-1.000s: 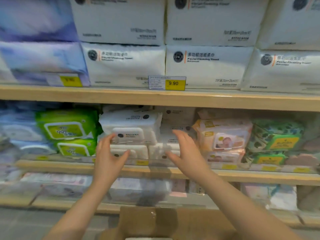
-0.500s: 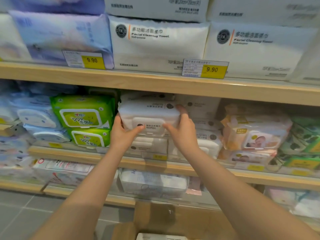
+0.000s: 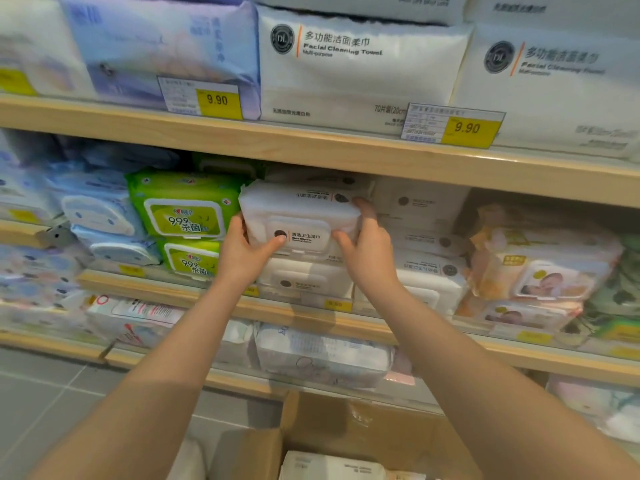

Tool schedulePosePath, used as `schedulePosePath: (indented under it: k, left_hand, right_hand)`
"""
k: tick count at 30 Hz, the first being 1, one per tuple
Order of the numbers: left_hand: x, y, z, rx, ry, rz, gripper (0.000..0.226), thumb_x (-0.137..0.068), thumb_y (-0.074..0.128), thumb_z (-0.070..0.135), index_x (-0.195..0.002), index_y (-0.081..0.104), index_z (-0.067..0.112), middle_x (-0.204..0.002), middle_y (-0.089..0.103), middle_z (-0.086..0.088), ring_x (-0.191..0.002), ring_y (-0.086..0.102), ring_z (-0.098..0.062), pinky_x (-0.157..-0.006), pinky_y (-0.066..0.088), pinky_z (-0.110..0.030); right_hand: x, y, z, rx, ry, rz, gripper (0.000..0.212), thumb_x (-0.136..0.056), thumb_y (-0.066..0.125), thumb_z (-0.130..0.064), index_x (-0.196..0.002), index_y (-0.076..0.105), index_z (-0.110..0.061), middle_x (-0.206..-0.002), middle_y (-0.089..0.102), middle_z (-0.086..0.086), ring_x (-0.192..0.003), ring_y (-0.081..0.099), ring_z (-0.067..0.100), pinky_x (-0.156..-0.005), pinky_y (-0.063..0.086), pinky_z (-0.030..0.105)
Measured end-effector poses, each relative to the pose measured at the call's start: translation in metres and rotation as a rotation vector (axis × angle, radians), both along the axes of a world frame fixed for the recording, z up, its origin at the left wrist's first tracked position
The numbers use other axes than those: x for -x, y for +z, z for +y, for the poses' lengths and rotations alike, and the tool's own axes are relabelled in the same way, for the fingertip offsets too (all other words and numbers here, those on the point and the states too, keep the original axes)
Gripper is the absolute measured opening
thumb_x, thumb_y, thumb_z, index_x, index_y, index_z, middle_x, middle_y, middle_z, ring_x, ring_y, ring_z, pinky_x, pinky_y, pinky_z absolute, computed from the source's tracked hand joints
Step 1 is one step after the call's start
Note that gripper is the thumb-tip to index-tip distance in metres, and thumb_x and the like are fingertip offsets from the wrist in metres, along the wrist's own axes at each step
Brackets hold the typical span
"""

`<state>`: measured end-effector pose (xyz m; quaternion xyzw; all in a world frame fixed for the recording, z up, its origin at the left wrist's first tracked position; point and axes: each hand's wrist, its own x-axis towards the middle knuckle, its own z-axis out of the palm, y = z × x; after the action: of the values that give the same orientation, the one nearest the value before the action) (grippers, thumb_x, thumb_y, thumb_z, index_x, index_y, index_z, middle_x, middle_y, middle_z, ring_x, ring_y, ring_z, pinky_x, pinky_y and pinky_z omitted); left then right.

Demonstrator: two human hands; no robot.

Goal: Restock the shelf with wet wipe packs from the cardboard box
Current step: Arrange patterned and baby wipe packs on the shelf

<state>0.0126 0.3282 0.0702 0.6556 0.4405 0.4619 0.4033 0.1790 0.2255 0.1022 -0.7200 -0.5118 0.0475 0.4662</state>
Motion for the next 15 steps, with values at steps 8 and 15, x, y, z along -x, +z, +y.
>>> schedulePosePath:
  k: [8, 15]
  left_hand:
    - [0.008, -0.021, -0.071, 0.000, 0.115, 0.110, 0.067, -0.082, 0.070, 0.028, -0.138, 0.036, 0.011, -0.136, 0.047, -0.005, -0.122, 0.046, -0.016, -0.094, 0.038, -0.024]
    - [0.082, -0.184, -0.215, 0.049, -0.247, 0.593, 0.069, -0.084, 0.053, 0.046, -0.142, 0.033, 0.016, -0.142, 0.038, -0.005, -0.132, 0.034, -0.017, -0.107, 0.025, -0.023]
  right_hand:
    - [-0.008, 0.003, -0.054, 0.132, 0.108, -0.107, 0.073, -0.089, 0.061, -0.026, -0.148, 0.017, -0.023, -0.138, 0.038, 0.009, -0.119, 0.045, 0.023, -0.090, 0.039, 0.027]
    - [0.002, -0.101, -0.183, 0.299, 0.283, -0.232, 0.053, -0.088, 0.062, -0.025, -0.137, 0.041, -0.018, -0.133, 0.044, 0.000, -0.119, 0.046, 0.014, -0.096, 0.042, 0.028]
